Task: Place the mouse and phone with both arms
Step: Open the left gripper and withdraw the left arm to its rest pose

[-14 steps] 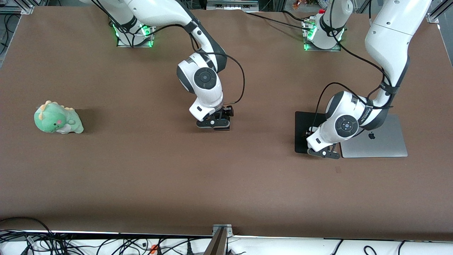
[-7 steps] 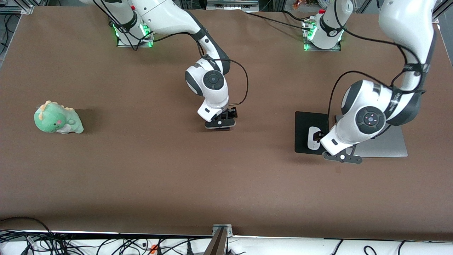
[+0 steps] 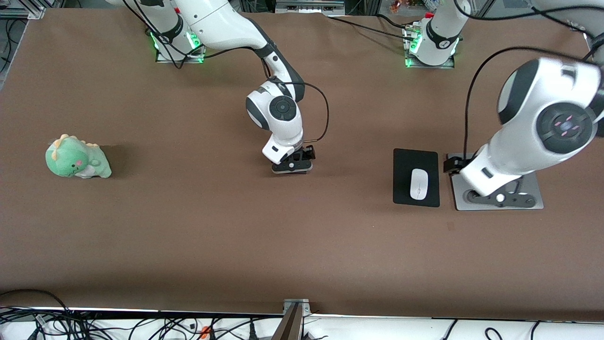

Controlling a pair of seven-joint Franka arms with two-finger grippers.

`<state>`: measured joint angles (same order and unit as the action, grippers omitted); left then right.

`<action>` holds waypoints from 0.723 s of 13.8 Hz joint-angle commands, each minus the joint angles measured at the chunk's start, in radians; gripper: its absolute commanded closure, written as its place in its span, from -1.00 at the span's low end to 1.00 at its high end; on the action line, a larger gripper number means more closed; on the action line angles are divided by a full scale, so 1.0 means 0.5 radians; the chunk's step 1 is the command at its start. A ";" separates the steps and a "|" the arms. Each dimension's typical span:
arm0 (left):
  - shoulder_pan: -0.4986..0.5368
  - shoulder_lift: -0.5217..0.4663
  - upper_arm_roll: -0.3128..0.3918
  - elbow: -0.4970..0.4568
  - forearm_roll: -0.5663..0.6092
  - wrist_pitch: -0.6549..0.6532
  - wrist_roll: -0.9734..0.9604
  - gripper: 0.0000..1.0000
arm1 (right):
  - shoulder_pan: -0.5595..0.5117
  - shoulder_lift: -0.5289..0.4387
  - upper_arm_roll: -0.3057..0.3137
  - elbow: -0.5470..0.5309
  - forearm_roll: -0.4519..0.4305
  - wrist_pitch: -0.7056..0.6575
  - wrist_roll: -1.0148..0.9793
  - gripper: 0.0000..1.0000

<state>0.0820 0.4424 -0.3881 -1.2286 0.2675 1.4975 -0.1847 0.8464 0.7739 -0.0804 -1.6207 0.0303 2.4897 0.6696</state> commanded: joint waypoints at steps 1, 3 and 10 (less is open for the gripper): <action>0.048 -0.141 0.061 0.052 -0.166 -0.081 0.312 -1.00 | 0.016 0.011 -0.017 -0.023 -0.027 0.049 0.011 -1.00; -0.001 -0.344 0.263 -0.137 -0.216 -0.035 0.547 -1.00 | 0.019 0.038 -0.017 -0.023 -0.024 0.080 0.014 -1.00; -0.188 -0.927 0.674 -0.892 -0.342 0.425 0.544 -1.00 | -0.002 0.035 -0.011 0.035 0.013 0.086 0.041 -1.00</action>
<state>0.0471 0.0828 -0.1138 -1.5223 0.1166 1.6168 0.0712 0.8436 0.7797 -0.0842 -1.6195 0.0311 2.5224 0.6745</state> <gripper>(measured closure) 0.000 0.000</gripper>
